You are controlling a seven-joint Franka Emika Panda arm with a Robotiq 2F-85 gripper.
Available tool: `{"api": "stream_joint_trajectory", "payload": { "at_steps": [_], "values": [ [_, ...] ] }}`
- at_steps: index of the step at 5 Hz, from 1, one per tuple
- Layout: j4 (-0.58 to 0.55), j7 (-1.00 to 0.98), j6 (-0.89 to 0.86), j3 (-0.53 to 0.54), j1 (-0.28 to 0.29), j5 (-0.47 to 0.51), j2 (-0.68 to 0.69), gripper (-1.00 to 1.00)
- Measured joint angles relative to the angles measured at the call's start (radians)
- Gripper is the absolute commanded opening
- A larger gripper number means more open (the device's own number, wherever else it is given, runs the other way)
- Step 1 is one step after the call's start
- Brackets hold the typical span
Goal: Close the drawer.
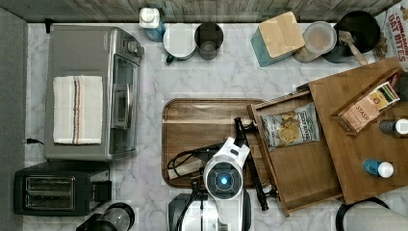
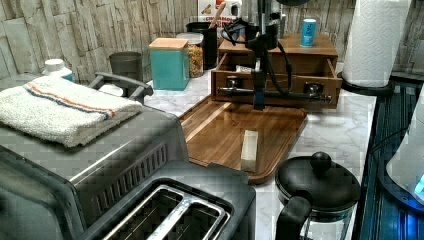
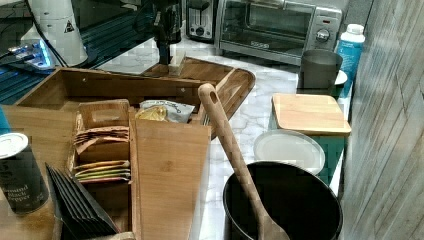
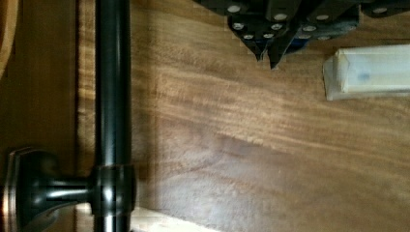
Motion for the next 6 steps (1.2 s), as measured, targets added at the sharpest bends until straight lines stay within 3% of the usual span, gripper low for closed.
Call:
{"api": "stream_joint_trajectory", "payload": {
  "at_steps": [3,4,6],
  "values": [
    [-0.016,-0.083,0.054,-0.021,-0.005,-0.049,0.082,-1.0],
    [-0.016,-0.224,0.045,-0.093,0.005,-0.05,0.089,-1.0],
    [0.006,-0.407,0.01,-0.191,-0.043,0.041,0.098,-1.0]
  ]
}}
